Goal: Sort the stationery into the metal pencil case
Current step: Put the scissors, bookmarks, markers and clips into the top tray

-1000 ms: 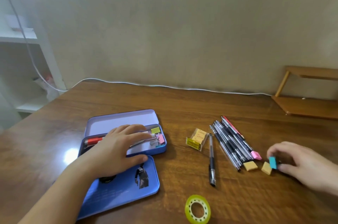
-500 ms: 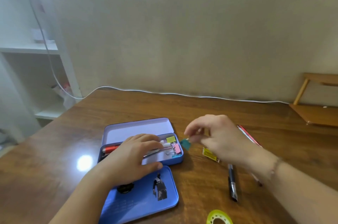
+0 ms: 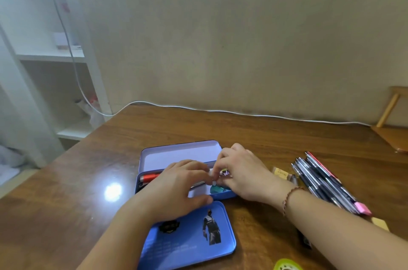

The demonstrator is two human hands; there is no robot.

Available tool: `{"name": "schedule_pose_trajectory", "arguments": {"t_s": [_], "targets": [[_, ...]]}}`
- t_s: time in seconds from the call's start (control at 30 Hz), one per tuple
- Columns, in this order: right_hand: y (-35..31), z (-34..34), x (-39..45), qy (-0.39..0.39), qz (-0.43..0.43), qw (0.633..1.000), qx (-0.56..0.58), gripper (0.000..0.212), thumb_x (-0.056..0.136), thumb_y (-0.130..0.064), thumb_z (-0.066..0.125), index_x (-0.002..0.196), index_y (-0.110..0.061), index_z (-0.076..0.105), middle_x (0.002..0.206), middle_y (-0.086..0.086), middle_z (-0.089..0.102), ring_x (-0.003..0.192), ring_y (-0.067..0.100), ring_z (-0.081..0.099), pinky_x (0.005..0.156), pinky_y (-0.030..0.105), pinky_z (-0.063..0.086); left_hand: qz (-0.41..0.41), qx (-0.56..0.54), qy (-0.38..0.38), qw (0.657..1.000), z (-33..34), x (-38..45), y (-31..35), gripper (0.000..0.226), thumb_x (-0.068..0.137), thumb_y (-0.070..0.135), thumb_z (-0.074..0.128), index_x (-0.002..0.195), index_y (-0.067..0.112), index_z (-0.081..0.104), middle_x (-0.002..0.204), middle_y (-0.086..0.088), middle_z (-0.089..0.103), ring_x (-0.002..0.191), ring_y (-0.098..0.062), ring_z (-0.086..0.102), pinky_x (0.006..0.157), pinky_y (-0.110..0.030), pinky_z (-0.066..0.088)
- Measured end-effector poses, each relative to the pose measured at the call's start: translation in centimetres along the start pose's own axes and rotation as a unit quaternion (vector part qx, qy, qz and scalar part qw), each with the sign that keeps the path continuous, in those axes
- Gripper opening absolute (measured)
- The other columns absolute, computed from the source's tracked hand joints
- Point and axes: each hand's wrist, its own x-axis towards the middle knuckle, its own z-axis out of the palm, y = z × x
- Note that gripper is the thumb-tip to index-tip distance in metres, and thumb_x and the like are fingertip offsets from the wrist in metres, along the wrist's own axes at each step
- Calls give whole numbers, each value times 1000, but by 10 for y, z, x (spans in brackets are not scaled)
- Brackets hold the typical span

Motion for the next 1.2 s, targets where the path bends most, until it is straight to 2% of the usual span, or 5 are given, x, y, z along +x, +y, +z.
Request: {"name": "schedule_pose_trajectory", "arguments": {"t_s": [0.43, 0.73, 0.83, 1.07, 1.2], "targets": [[26, -44, -68, 124, -9, 992, 37, 6, 86, -29, 67, 90, -31, 70, 94, -22, 62, 97, 4, 52, 84, 21, 42, -8, 8, -15, 1000, -5, -3, 5, 43, 89, 56, 58, 129, 42, 56, 142, 21, 43, 134, -2, 34, 114, -27, 27], [110, -72, -174, 89, 233, 967, -40, 42, 88, -9, 61, 76, -49, 56, 94, -26, 61, 93, 0, 57, 78, 25, 48, 109, 57, 51, 991, -7, -3, 36, 44, 89, 61, 48, 126, 39, 59, 130, 21, 56, 128, -3, 45, 107, -25, 34], [127, -77, -183, 60, 294, 953, -34, 30, 93, -16, 55, 97, -45, 62, 110, -19, 59, 105, 4, 56, 88, 28, 50, 172, 136, 53, 974, -1, 8, 63, 31, 91, 51, 52, 117, 38, 59, 123, 18, 60, 119, -10, 51, 100, -29, 40], [113, -63, -174, 113, 231, 966, -11, 19, 91, -32, 59, 108, -41, 61, 104, -26, 54, 102, 0, 51, 85, 23, 49, 85, 104, 17, 991, 25, 68, 103, 41, 94, 41, 55, 135, 37, 49, 136, 14, 52, 121, -12, 51, 93, -31, 49], [104, -57, -173, 171, 165, 971, 10, 21, 89, -27, 63, 107, -36, 64, 102, -28, 54, 102, -3, 49, 87, 21, 46, 62, 111, -10, 992, 41, 95, 116, 24, 94, 35, 57, 117, 33, 61, 124, 9, 60, 112, -18, 57, 83, -33, 50]]}}
